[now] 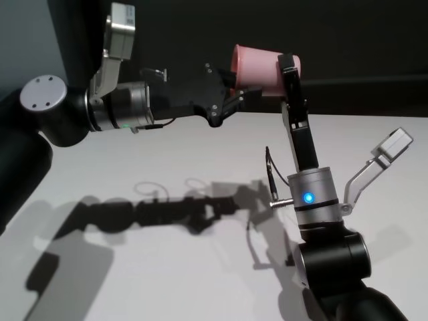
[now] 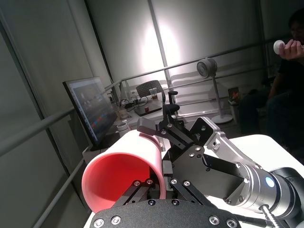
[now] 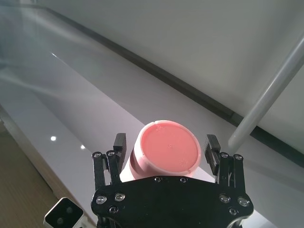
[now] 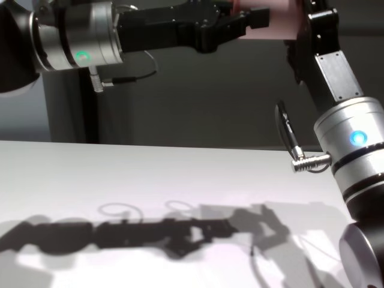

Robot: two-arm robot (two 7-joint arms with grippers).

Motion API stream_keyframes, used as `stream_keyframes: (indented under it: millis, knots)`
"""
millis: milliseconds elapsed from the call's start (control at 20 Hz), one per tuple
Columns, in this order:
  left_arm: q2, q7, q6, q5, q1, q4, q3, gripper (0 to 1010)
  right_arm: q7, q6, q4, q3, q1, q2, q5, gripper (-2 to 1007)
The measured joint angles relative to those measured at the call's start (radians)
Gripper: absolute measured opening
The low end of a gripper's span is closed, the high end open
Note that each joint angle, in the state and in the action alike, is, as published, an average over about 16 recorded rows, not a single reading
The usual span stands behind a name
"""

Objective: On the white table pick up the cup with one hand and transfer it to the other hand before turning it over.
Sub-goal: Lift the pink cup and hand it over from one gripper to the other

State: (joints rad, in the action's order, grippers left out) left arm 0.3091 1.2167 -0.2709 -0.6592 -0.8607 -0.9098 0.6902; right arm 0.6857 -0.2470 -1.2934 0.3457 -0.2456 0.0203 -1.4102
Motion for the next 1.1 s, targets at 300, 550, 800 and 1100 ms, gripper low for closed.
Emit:
stream_keyframes:
  millis: [300,550,800,1100]
  knots:
    - [0.0,0.0,0.0,0.0,0.0,0.0,0.0,48,0.001,0.0,0.001,0.001,0.0,0.0,-0.001,995]
    - [0.0,0.0,0.0,0.0,0.0,0.0,0.0,48,0.001,0.0,0.001,0.001,0.0,0.0,-0.001,960]
    - [0.0,0.0,0.0,0.0,0.0,0.0,0.0,48,0.001,0.0,0.001,0.001,0.0,0.0,-0.001,895]
    - [0.0,0.0,0.0,0.0,0.0,0.0,0.0,48,0.0,0.0,0.001,0.001,0.0,0.0,0.0,819]
